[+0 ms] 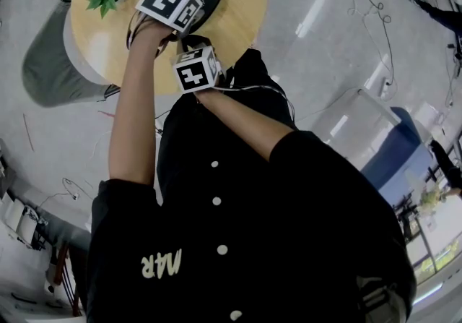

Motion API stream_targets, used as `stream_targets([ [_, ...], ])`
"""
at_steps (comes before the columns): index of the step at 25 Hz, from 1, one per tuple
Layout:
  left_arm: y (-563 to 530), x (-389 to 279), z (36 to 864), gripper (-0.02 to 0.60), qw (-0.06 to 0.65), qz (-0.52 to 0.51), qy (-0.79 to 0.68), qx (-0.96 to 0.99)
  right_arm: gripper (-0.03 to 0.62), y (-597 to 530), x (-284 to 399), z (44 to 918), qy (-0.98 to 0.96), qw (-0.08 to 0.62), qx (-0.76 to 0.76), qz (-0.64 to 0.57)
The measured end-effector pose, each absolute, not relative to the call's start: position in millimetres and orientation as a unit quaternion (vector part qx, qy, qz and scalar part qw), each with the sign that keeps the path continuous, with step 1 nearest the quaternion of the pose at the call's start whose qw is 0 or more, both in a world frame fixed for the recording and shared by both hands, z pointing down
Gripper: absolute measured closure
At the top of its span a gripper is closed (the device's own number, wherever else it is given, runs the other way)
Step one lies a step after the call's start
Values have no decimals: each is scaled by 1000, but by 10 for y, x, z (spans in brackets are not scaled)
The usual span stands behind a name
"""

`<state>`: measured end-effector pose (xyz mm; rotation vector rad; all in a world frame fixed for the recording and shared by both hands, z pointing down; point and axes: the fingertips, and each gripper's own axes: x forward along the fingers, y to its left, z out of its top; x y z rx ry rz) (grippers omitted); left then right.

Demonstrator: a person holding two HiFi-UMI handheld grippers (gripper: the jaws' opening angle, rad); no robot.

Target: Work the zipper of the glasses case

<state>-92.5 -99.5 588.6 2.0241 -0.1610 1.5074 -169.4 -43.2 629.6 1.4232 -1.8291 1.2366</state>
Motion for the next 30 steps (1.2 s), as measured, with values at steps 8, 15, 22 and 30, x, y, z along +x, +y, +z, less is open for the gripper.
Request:
stream_targets([
  [8,-986,-919,5889,420,299,569,-59,763,585,-453,-1782,6312,-656,213,529,494],
  [15,-999,-930,5898,420,299,571,-58,762,583,-508,-1839,6308,-647,178,533,516],
  [22,-984,-921,5889,420,297,572,-58,762,582,-525,-1864,6296,-638,144,530,539],
  [30,-982,-921,5897,420,296,573,-57,762,580,-600,-1875,6342,-625,93,538,559],
])
